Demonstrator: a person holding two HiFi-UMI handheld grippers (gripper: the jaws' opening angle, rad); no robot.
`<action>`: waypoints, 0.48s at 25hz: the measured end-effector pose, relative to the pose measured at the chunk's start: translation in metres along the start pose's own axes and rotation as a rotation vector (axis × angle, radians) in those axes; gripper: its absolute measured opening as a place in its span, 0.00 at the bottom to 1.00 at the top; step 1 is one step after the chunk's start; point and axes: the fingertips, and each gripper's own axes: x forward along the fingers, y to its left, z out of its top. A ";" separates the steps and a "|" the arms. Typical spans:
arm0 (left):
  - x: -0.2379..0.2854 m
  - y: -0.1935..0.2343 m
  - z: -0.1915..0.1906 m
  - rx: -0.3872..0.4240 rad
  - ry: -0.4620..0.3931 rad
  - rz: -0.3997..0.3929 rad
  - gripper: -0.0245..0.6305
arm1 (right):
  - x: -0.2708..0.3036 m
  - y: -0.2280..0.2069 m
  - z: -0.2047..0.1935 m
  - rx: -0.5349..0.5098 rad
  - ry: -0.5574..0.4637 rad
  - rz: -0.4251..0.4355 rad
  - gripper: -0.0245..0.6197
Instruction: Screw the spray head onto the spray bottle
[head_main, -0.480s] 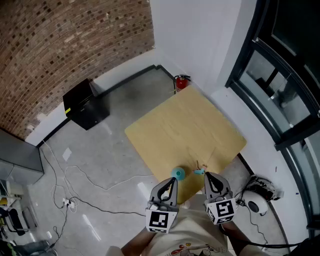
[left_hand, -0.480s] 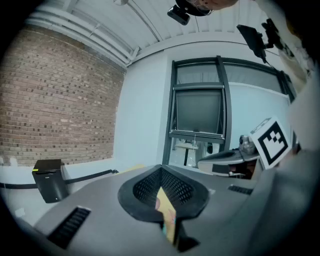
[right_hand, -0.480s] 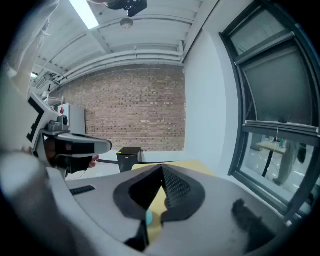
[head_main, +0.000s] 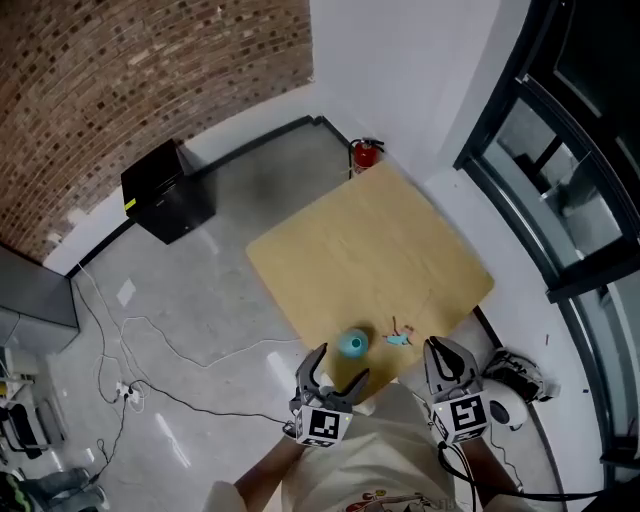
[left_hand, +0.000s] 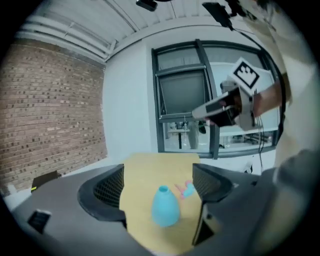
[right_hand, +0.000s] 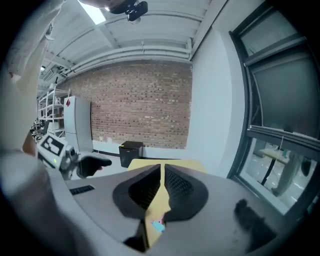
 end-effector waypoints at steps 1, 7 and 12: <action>0.011 -0.003 -0.025 0.000 0.032 -0.004 0.67 | 0.000 0.002 -0.004 0.001 0.005 -0.003 0.05; 0.076 -0.027 -0.129 -0.048 0.145 -0.019 0.75 | -0.003 0.020 -0.042 0.009 0.095 0.009 0.05; 0.121 -0.011 -0.166 -0.050 0.141 0.041 0.75 | 0.009 0.036 -0.076 -0.014 0.168 0.042 0.05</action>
